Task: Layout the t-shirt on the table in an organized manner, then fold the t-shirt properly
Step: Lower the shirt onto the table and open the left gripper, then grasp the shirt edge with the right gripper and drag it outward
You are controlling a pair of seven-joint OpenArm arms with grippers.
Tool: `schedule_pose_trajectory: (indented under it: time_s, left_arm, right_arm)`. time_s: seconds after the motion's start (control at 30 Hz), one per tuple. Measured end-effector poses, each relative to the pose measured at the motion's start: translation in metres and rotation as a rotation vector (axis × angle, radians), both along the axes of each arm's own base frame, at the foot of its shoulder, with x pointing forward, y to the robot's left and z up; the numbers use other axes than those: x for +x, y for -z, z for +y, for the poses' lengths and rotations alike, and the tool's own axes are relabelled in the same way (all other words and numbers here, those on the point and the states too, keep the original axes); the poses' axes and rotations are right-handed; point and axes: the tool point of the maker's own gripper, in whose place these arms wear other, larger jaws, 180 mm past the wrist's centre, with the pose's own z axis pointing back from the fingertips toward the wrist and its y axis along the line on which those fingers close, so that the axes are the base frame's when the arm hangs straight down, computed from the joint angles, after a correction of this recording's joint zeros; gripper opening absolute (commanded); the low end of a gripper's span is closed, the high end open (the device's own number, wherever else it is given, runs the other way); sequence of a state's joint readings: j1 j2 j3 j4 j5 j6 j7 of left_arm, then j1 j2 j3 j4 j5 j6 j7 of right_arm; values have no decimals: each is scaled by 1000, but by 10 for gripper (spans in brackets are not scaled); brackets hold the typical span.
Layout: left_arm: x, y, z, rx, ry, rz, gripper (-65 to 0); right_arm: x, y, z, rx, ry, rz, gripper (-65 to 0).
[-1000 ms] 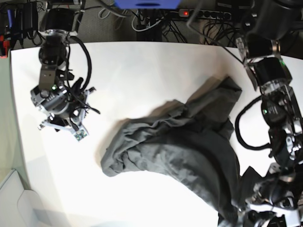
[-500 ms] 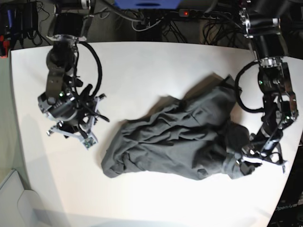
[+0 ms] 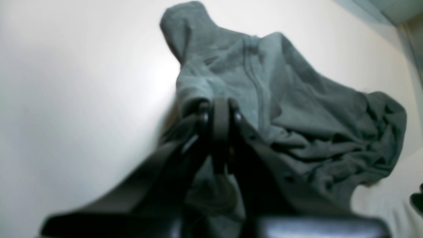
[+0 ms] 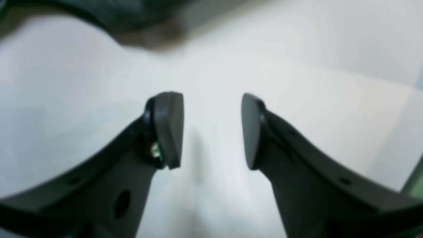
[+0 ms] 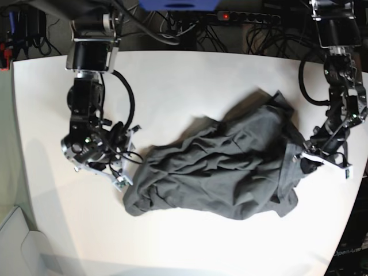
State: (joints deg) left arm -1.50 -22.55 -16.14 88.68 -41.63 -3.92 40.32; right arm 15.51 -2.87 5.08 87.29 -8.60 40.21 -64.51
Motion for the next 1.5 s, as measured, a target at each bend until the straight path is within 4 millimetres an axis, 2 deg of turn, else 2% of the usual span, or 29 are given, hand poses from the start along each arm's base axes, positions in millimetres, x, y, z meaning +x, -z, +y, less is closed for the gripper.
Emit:
schedule_pose_trajectory:
  time_s: [0.13, 0.23, 0.3, 0.33, 0.43, 0.53, 0.67, 0.97, 1.23, 1.4, 1.5]
  left_arm:
    - [-12, 6, -25, 19, 171, -28, -466]
    - [-27, 20, -31, 30, 222, 8, -360]
    - [-32, 24, -30, 31, 220, 21, -310]
    - [-32, 23, -25, 30, 205, 16, -289]
    - [-38, 16, -1, 25, 138, -9, -253]
    - [-45, 16, 19, 41, 83, 3, -244]
    - [-50, 8, 43, 41, 18, -24, -244]
    - [-71, 3, 83, 68, -91, -22, -244]
    - [-82, -7, 100, 90, -138, -39, -244]
    - [-88, -5, 99, 99, -131, -27, -244]
    - [-98, -5, 100, 113, -132, -18, -244]
  right_arm:
    - [8, -7, 16, 34, -11, -20, -356]
    - [9, -8, 19, 38, -17, -21, -356]
    - [7, -6, 22, 8, -42, -10, -356]
    - [8, -7, 30, 10, -68, -19, -356]
    - [12, -14, 51, 46, -116, -56, -356]
    - [13, -9, 50, 44, -112, -45, -356]
    - [18, -5, 51, 51, -117, -33, -356]
    - [24, 2, 55, 65, -126, -11, -356]
    - [32, 11, 67, 119, -146, -18, -356]
    - [39, 21, 75, 150, -158, 11, -356]
    - [39, 31, 81, 185, -163, 20, -356]
